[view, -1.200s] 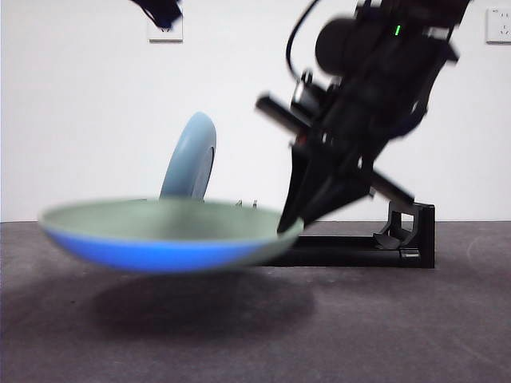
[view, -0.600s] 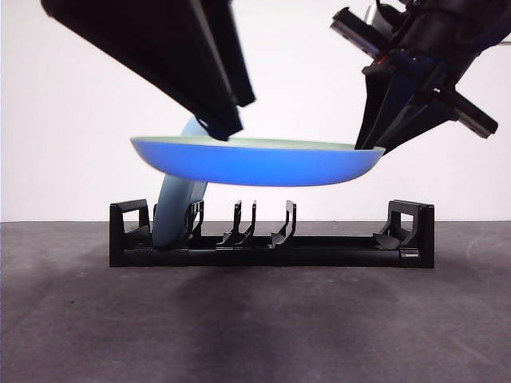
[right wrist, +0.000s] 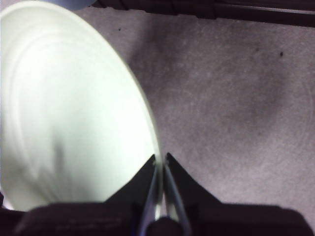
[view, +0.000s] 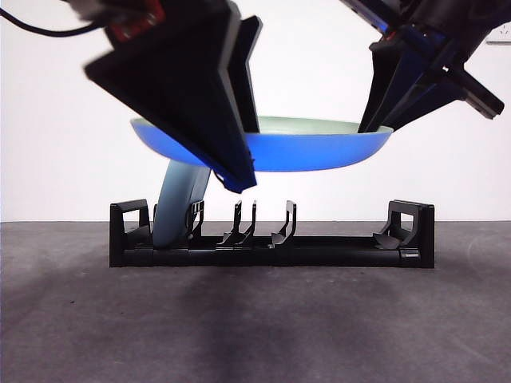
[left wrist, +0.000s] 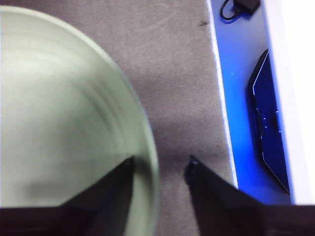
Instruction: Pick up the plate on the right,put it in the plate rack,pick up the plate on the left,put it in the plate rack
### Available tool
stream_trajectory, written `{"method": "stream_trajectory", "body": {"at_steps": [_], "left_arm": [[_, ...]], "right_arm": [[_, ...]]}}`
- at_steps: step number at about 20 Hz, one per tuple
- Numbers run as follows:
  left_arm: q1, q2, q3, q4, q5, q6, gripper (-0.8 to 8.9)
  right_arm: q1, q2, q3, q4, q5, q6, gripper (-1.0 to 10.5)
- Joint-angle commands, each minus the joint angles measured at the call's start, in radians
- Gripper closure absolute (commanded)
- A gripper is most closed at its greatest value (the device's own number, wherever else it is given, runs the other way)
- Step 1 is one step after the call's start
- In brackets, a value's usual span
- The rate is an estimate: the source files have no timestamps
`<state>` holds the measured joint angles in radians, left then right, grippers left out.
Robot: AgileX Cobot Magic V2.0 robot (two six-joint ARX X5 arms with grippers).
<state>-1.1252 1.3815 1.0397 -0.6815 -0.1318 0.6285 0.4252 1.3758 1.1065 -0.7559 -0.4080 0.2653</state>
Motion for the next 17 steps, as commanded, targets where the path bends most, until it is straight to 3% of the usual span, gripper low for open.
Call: {"method": "stream_trajectory", "body": {"at_steps": [1,10,11,14,17], "left_arm": [[0.000,0.010,-0.003,0.002,0.003,0.001,8.22],[0.000,0.010,-0.003,0.027,-0.085,0.001,8.22],[0.000,0.010,-0.003,0.031,-0.086,0.001,8.22],[0.000,0.010,-0.003,0.064,-0.082,-0.001,8.22],[0.007,0.010,-0.003,0.164,-0.077,-0.047,8.22]], "right_arm": [[-0.001,-0.023,-0.005,0.011,-0.011,0.000,9.6],[-0.003,-0.076,-0.005,0.006,-0.012,-0.010,9.5],[-0.009,-0.091,-0.005,0.013,-0.010,-0.010,8.7],[-0.043,-0.159,-0.005,0.039,-0.005,-0.012,4.6],[-0.103,-0.257,-0.005,0.080,-0.004,-0.012,4.5]]}}
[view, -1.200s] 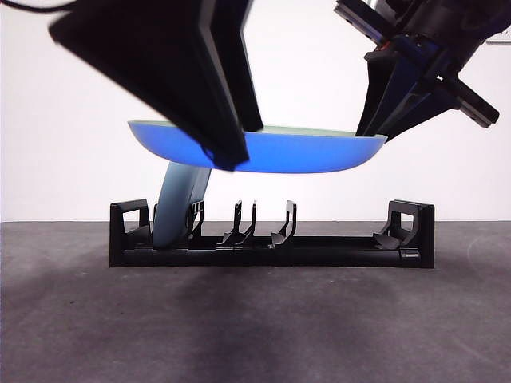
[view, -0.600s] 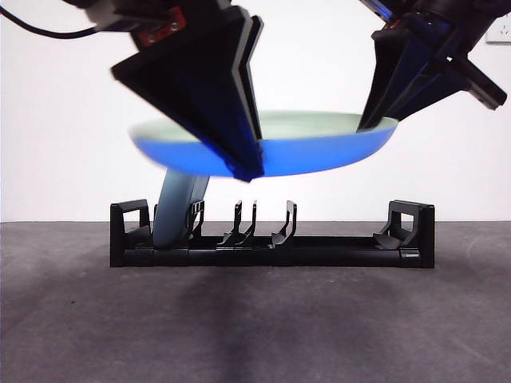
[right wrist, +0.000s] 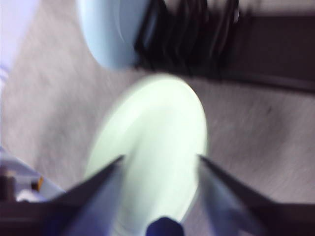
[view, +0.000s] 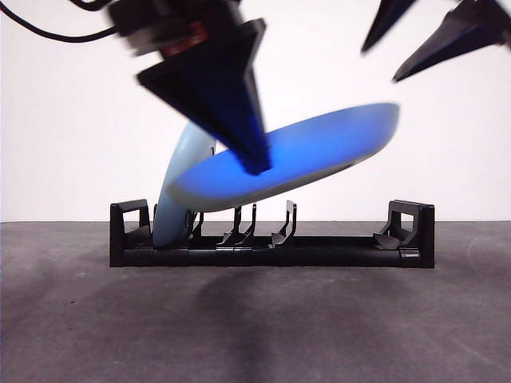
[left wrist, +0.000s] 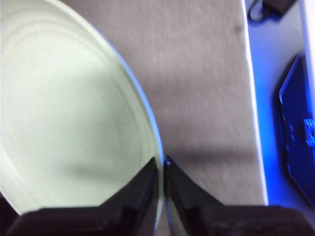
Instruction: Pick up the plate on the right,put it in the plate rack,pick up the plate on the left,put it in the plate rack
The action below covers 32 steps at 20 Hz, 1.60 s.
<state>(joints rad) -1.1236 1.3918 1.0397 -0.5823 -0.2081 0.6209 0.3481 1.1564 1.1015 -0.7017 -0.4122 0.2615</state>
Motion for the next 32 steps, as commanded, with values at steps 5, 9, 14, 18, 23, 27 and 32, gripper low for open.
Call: {"method": "stream_trajectory", "body": {"at_steps": [5,9,14,18,23,27,32], "left_arm": [[0.105,0.000,-0.003,0.378,0.116,-0.225,8.22],[0.275,0.000,-0.003,0.686,0.435,-0.520,8.22],[0.414,0.003,-0.003,0.935,0.572,-0.792,8.22],[0.508,0.035,-0.003,1.060,0.630,-0.958,8.23],[0.584,0.125,-0.003,1.169,0.674,-1.102,8.22],[0.602,0.180,-0.003,1.182,0.687,-1.129,8.22],[0.605,0.216,-0.003,1.138,0.686,-1.114,8.22]], "right_arm": [[-0.095,-0.245,0.000,0.103,0.157,-0.008,4.5],[-0.095,-0.357,0.000,0.101,0.315,-0.032,4.5],[-0.095,-0.387,0.000,0.086,0.315,-0.035,4.5],[-0.095,-0.383,0.000,0.069,0.314,-0.035,4.5],[-0.095,-0.371,0.000,0.064,0.314,-0.035,4.5],[-0.094,-0.362,0.000,0.064,0.314,-0.035,4.5],[-0.095,-0.352,0.000,0.065,0.314,-0.044,4.5]]}}
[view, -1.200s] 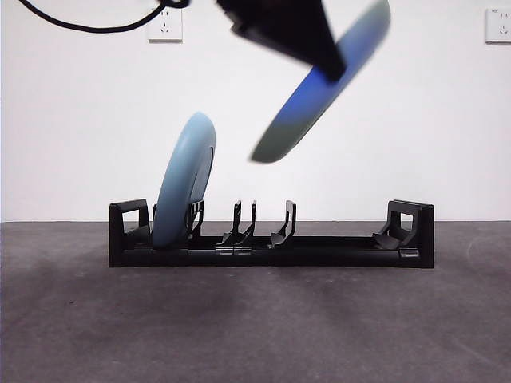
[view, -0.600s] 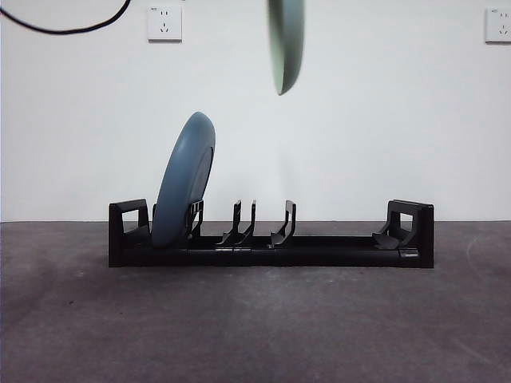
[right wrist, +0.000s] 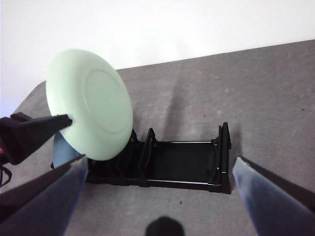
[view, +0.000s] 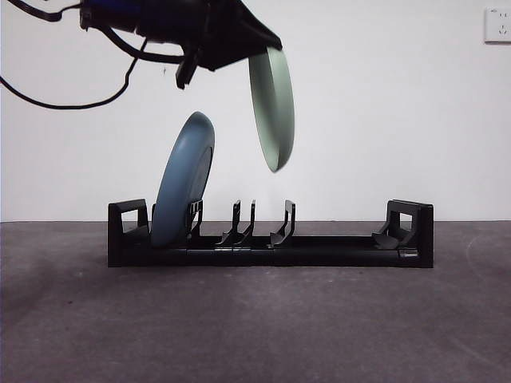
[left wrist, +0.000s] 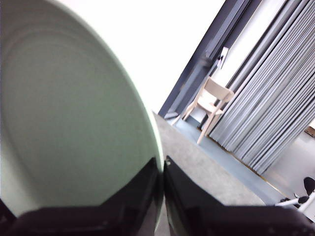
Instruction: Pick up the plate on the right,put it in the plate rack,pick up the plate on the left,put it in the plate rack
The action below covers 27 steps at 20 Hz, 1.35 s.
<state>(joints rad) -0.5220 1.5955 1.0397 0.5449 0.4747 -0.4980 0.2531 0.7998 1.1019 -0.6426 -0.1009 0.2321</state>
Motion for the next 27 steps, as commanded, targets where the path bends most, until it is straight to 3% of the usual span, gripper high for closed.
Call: {"method": "stream_trajectory", "body": {"at_steps": [1,22,27], "left_arm": [[0.003,0.018,-0.003,0.009,0.002,0.010,8.22],[-0.075,0.025,-0.003,-0.218,-0.084,0.340,8.22],[-0.080,0.035,-0.003,-0.223,-0.104,0.368,8.22]], "right_arm": [[0.001,0.006,-0.001,0.006,0.003,-0.014,4.5],[0.002,0.051,-0.001,0.006,-0.005,-0.013,5.1],[0.002,0.051,-0.001,0.006,-0.005,-0.013,5.1]]}}
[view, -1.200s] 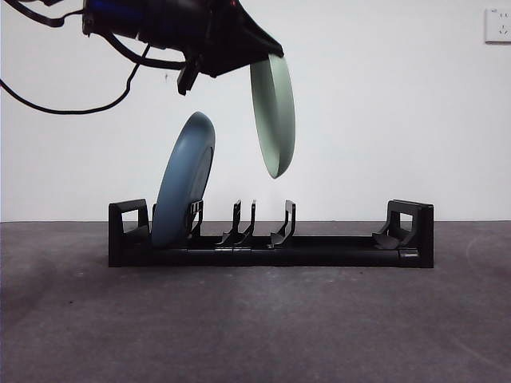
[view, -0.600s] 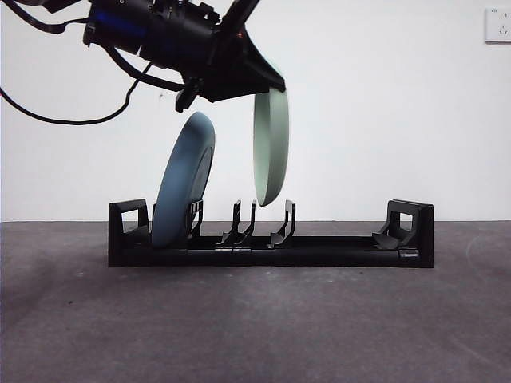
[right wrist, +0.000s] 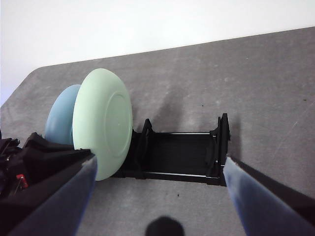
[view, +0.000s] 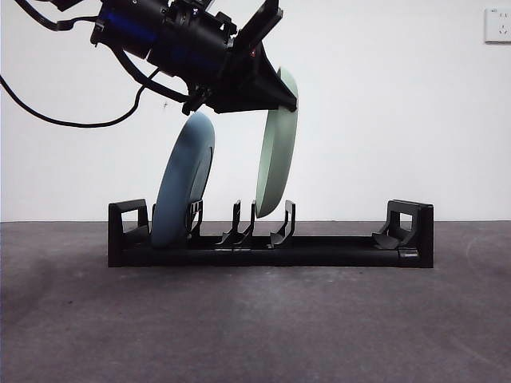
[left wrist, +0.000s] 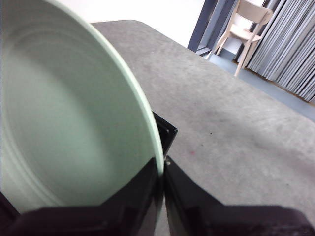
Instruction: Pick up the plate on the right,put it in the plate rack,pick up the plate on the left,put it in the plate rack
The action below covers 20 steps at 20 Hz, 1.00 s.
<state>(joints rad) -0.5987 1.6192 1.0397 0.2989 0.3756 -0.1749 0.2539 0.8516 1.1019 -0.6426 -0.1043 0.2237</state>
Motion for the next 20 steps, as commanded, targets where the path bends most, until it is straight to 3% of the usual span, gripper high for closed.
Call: {"method": "stream_trajectory", "body": {"at_steps": [1,14,20], "left_arm": [[-0.003,0.018,-0.003,0.027,-0.005,0.045,8.22],[-0.004,0.090,-0.003,0.034,-0.009,0.078,8.05],[-0.006,0.090,-0.003,0.041,-0.068,0.077,4.95]], "right_arm": [[0.002,-0.001,-0.001,0.006,-0.002,-0.005,5.1],[0.002,-0.001,-0.001,0.005,-0.002,-0.005,5.1],[0.002,-0.001,-0.001,0.005,-0.002,-0.005,5.1]]}}
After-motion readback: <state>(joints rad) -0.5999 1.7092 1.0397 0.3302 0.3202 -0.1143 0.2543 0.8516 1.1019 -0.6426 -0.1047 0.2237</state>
